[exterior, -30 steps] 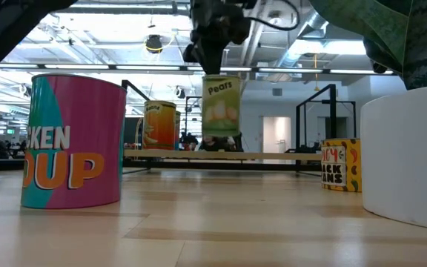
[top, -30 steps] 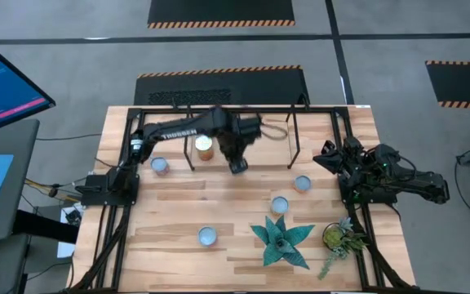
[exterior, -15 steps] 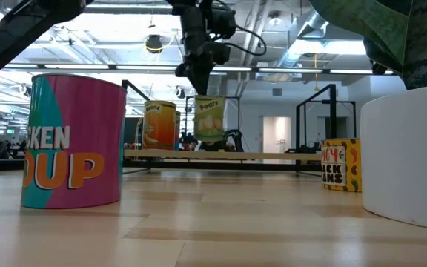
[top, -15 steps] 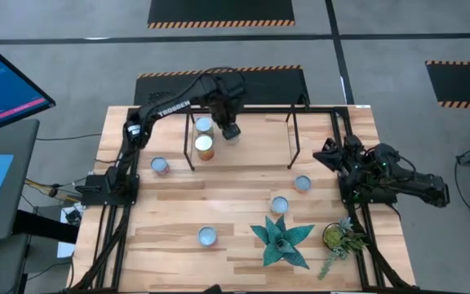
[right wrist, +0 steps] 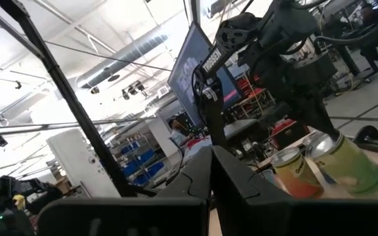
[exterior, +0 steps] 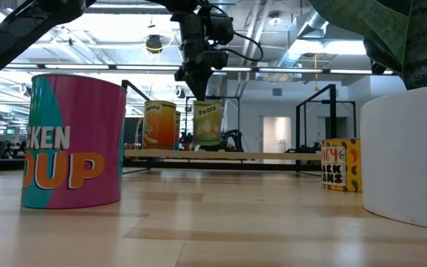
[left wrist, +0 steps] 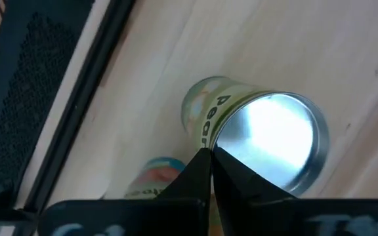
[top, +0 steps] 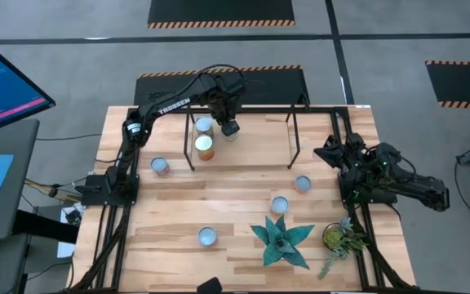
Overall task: Pick and place cans onto a shelf
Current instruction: Put the canned pears on the shelf
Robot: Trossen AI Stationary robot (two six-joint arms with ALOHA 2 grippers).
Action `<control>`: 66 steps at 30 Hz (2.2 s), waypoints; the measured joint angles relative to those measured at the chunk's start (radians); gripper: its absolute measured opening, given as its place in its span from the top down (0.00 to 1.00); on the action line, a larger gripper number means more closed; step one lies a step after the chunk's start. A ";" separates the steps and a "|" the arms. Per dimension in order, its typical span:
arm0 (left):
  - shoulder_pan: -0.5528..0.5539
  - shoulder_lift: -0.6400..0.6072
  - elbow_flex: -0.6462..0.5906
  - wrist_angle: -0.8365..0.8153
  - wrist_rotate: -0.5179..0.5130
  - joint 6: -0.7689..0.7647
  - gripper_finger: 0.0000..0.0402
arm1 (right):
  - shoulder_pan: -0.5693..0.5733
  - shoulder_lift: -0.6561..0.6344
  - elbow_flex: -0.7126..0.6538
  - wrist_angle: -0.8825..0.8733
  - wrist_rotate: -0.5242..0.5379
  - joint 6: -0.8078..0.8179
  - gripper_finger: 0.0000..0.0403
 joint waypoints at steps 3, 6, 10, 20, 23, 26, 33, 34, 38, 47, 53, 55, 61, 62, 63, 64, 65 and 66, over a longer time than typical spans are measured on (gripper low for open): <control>0.002 0.012 -0.001 -0.010 -0.010 0.000 1.00 | 0.000 0.000 0.000 0.000 -0.001 0.000 0.91; 0.002 0.031 0.000 -0.002 -0.016 0.002 1.00 | 0.000 0.000 0.000 -0.001 -0.001 -0.001 0.91; 0.002 0.040 0.000 -0.025 -0.025 0.001 1.00 | 0.000 0.000 0.000 0.000 -0.003 -0.001 0.91; 0.003 0.040 0.000 -0.047 -0.075 0.015 1.00 | -0.003 0.000 0.000 -0.003 -0.003 -0.002 0.91; 0.005 0.040 0.000 -0.049 -0.093 0.015 1.00 | -0.003 0.000 0.000 -0.003 -0.003 -0.002 0.91; 0.014 0.040 0.000 -0.049 -0.084 0.011 1.00 | -0.003 0.000 0.000 -0.004 -0.003 -0.002 0.91; 0.026 0.040 0.000 -0.049 -0.087 -0.002 0.93 | -0.003 0.000 0.000 -0.008 -0.004 -0.002 0.91; 0.027 0.040 0.000 -0.049 -0.086 -0.002 0.92 | -0.003 0.000 0.000 -0.008 -0.004 -0.002 0.91; 0.027 0.040 0.000 -0.044 -0.095 -0.001 0.86 | -0.003 0.000 0.000 -0.009 -0.004 -0.002 0.91; -0.008 -0.019 0.086 -0.030 -0.049 -0.020 0.82 | -0.003 0.000 0.000 -0.010 -0.004 -0.002 0.91; -0.053 -0.122 0.078 -0.179 -0.084 -0.056 0.82 | -0.004 0.000 0.000 -0.010 -0.004 -0.001 0.91; -0.077 -0.140 0.077 -0.167 -0.082 -0.087 0.82 | -0.005 0.000 0.000 -0.010 -0.004 0.000 0.91; -0.168 -0.150 0.067 -0.066 -0.033 -0.057 0.82 | -0.005 0.000 0.000 -0.010 -0.004 0.001 0.91; -0.185 -0.134 0.056 -0.029 -0.035 -0.040 0.82 | -0.004 0.000 0.000 -0.010 -0.004 0.000 0.91; -0.194 -0.123 0.040 -0.002 -0.031 -0.025 0.82 | -0.005 0.000 0.000 -0.010 -0.004 0.000 0.91; -0.197 -0.114 0.015 -0.001 -0.029 -0.007 0.82 | -0.004 0.000 0.000 -0.010 -0.005 0.001 0.91; -0.207 -0.101 -0.010 -0.003 -0.037 0.006 0.82 | -0.004 0.000 0.000 -0.010 -0.004 0.001 0.91; -0.214 -0.094 -0.028 0.022 -0.053 0.015 0.82 | -0.002 0.000 0.000 -0.013 -0.004 0.001 0.91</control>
